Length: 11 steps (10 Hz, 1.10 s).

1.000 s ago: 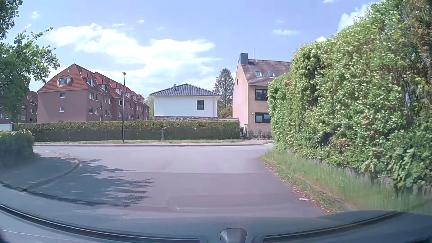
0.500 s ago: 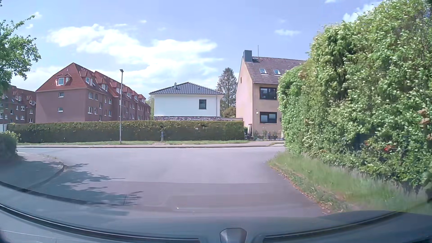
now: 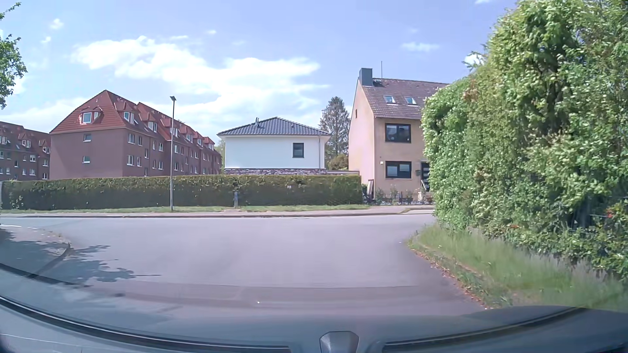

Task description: Follow the waypoints while adhering to traffic rules and regulations

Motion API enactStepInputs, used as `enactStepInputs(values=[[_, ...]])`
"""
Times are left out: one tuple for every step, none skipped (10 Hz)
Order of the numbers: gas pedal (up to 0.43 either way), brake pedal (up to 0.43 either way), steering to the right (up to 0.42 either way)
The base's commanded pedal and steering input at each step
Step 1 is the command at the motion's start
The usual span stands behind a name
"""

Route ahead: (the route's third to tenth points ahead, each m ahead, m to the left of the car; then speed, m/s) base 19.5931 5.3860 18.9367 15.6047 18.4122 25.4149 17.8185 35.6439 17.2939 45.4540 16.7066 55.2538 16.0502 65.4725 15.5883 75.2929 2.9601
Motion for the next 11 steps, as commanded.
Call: enactStepInputs(values=[[0.0, 0.0, -0.037], [0.0, 0.0, -0.04], [0.0, 0.0, -0.042], [0.0, 0.0, -0.042], [0.0, 0.0, -0.043], [0.0, 0.0, -0.044], [0.0, 0.006, -0.045], [0.0, 0.012, -0.045], [0.0, 0.012, -0.045], [0.0, 0.024, -0.047], [0.0, 0.037, -0.049]])
